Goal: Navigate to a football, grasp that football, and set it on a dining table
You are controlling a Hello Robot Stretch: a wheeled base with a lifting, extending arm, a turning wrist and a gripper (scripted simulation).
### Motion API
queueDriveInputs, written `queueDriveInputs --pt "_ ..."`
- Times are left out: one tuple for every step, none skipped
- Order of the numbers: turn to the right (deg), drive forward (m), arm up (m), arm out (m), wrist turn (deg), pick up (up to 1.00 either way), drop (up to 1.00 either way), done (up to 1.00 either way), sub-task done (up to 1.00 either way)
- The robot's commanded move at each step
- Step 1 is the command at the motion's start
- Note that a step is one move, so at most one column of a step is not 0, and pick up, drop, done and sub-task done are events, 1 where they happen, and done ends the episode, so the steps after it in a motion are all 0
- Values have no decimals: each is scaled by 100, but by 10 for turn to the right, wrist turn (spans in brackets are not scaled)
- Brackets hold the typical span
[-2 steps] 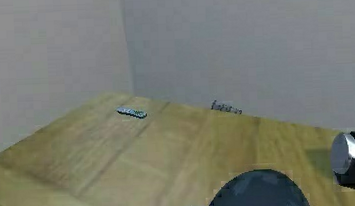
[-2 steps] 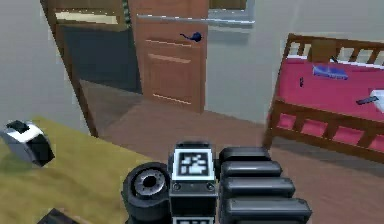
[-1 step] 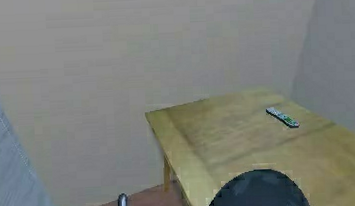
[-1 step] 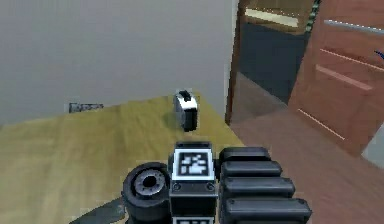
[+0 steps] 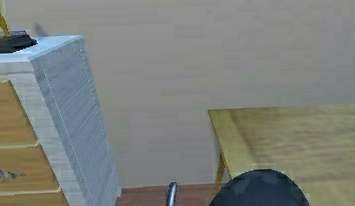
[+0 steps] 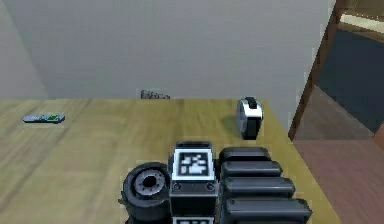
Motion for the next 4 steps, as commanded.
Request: queueDriveInputs --pt "0 0 0 40 0 0 0 0 0" --pt "0 0 0 0 390 0 0 0 0" --pt "0 0 -32 0 0 0 0 0 0" --pt "0 0 0 0 0 0 100 0 0"
